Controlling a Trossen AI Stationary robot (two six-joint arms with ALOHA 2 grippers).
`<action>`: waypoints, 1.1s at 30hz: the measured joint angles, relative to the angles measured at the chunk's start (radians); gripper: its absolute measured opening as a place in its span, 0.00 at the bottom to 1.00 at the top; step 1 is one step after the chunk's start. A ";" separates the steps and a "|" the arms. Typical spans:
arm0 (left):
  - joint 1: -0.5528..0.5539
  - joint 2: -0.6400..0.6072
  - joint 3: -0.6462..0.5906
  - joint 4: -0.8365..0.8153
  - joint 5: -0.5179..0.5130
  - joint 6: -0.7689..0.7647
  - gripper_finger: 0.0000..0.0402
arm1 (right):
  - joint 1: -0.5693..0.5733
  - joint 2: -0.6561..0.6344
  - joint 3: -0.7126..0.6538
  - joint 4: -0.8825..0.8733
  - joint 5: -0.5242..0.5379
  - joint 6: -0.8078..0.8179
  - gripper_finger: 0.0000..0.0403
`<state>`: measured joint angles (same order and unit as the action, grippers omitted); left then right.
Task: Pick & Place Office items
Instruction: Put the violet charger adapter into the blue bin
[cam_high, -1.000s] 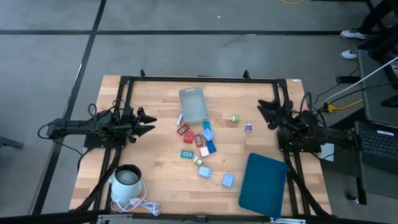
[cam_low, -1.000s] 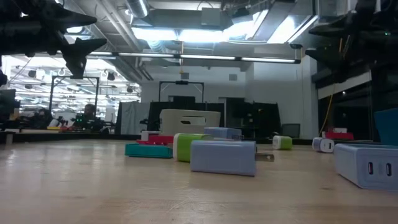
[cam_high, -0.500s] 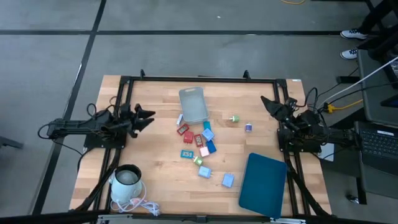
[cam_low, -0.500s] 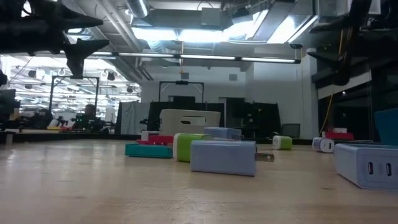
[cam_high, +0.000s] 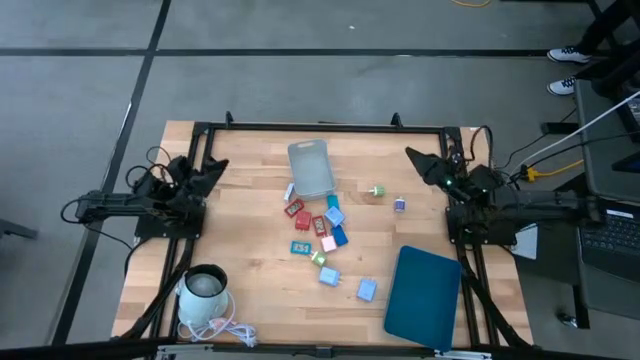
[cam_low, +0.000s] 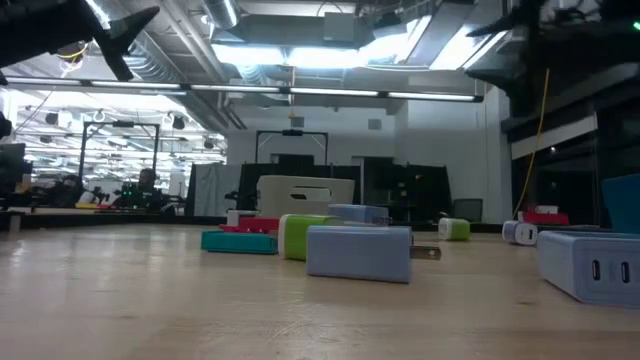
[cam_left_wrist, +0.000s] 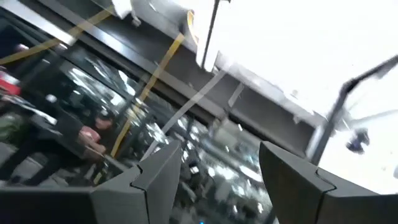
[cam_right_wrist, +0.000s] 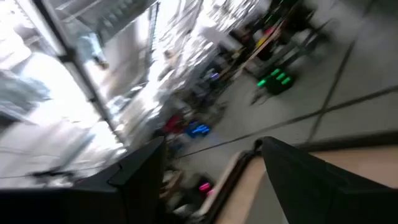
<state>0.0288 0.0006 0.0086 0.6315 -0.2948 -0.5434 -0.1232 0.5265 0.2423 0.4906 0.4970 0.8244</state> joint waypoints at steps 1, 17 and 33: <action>0.000 0.000 0.000 0.005 -0.026 -0.002 0.53 | 0.000 0.036 0.023 0.000 0.033 -0.020 0.67; 0.000 0.000 0.000 -0.021 -0.303 -0.084 0.53 | -0.026 0.234 0.193 -0.003 0.319 -0.094 0.67; 0.000 0.000 0.000 0.002 -0.238 -0.195 0.53 | -0.031 0.236 0.197 -0.024 0.279 -0.089 0.67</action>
<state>0.0288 0.0010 0.0086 0.6337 -0.5327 -0.7380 -0.1539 0.7628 0.4397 0.4661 0.7756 0.7353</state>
